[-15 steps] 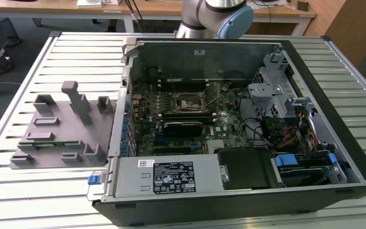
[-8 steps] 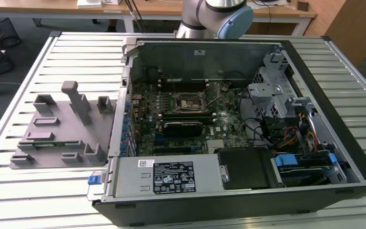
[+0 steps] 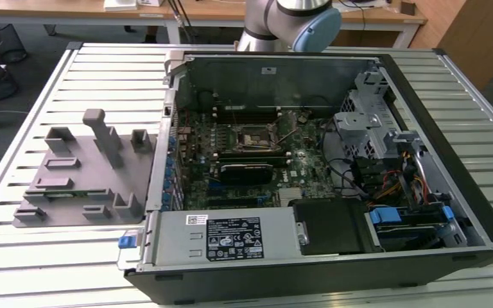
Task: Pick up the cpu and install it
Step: 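Pick up the cpu and move it towards the insertion slot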
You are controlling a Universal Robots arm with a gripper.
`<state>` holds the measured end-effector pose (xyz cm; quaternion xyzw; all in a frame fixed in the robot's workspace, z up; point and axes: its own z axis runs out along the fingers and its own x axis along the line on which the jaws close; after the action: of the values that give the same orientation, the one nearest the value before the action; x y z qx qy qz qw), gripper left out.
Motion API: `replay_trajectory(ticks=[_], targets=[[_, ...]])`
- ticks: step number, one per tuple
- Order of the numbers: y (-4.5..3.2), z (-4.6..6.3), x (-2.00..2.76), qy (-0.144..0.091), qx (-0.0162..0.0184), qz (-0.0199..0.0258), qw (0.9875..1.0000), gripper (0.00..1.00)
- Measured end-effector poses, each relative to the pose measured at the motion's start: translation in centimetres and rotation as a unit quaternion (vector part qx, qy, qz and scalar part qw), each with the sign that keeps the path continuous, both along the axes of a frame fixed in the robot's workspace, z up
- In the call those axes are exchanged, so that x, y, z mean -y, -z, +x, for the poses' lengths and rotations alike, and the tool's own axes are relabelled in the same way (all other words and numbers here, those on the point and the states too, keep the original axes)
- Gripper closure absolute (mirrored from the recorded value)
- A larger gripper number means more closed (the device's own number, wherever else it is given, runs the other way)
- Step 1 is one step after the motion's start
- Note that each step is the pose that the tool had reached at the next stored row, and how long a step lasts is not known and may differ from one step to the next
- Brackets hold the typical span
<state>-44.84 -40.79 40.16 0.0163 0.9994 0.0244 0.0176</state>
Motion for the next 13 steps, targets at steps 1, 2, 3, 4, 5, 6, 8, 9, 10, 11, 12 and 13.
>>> replay_trajectory(ticks=[1,2,3,4,5,6,8,9,10,11,12,13], targets=[[0.02,0.1,0.00,0.000,0.0002,0.0001,1.0000,0.46],[0.01,0.2,-0.02,0.000,0.0001,0.0000,1.0000,0.46],[0.01,0.3,-0.03,0.000,0.0001,0.0000,1.0000,0.46],[0.01,0.4,-0.04,0.000,0.0001,0.0000,1.0000,0.46],[0.02,0.5,-0.06,0.000,0.0001,0.0001,1.0000,0.46],[0.01,0.6,-0.07,0.000,0.0001,0.0000,1.0000,0.46],[0.02,0.9,-0.09,0.000,0.0001,0.0001,1.0000,0.46],[0.02,1.0,-0.10,0.000,0.0001,0.0001,1.0000,0.46],[0.02,1.1,-0.11,0.000,0.0001,0.0001,1.0000,0.46],[0.03,1.3,-0.12,0.000,0.0002,0.0001,1.0000,0.46],[0.02,1.4,-0.13,0.000,0.0001,0.0001,1.0000,0.46],[0.02,1.6,-0.14,0.000,0.0001,0.0000,1.0000,0.46]])
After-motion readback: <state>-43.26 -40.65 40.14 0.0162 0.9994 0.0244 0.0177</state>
